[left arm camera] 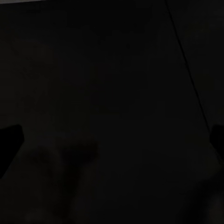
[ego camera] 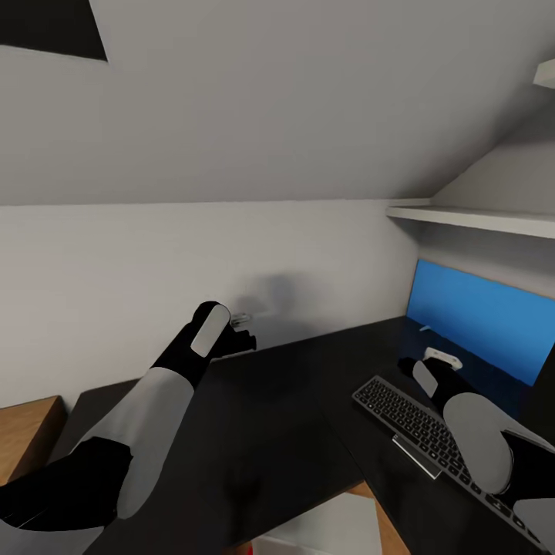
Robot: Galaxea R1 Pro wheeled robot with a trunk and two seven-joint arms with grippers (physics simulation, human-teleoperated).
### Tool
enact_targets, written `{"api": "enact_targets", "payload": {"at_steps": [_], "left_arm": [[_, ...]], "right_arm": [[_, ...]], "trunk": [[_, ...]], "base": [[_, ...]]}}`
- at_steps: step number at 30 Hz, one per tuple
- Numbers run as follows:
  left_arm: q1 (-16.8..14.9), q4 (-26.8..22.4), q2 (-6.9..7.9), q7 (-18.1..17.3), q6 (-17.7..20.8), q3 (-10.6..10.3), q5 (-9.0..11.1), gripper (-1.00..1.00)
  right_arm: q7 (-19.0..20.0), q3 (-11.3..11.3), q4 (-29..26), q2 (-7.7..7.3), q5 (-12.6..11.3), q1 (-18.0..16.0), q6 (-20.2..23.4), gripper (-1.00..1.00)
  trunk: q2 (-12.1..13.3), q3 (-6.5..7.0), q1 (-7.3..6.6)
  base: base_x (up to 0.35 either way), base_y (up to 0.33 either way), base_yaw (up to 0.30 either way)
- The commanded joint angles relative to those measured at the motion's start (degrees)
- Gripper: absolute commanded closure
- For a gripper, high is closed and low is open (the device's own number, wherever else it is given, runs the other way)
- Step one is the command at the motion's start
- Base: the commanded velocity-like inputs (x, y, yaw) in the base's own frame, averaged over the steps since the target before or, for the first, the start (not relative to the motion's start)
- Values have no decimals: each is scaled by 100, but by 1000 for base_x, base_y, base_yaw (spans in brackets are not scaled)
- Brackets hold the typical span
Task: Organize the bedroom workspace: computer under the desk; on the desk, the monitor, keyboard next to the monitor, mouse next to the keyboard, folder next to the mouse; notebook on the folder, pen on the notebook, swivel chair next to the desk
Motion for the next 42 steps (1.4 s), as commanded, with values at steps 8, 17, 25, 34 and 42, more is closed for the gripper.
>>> {"api": "enact_targets", "payload": {"at_steps": [8,17,25,34,42], "left_arm": [[-4,-8,0,56,8,-8,40,-100],[-4,-23,0,56,8,-13,33,-100],[-4,-25,0,56,8,-17,36,-100],[-4,-26,0,56,8,-17,49,-100],[-4,-26,0,56,8,-10,50,-100]], "right_arm": [[-152,-6,-1,1,-23,-3,-83,-100],[-183,-12,1,1,-64,4,-85,-100],[-645,-169,16,-137,-608,5,-110,-100],[-1168,-246,25,-171,-1167,6,-578,-100],[-1297,-254,27,-174,-1253,13,-722,-100]], "trunk": [[-327,-151,176],[-688,-313,374],[-1009,-456,550],[-1089,-492,594],[-1089,-492,594]], "base": [[0,0,0],[0,0,0],[0,0,0],[0,0,0],[0,0,0]]}}
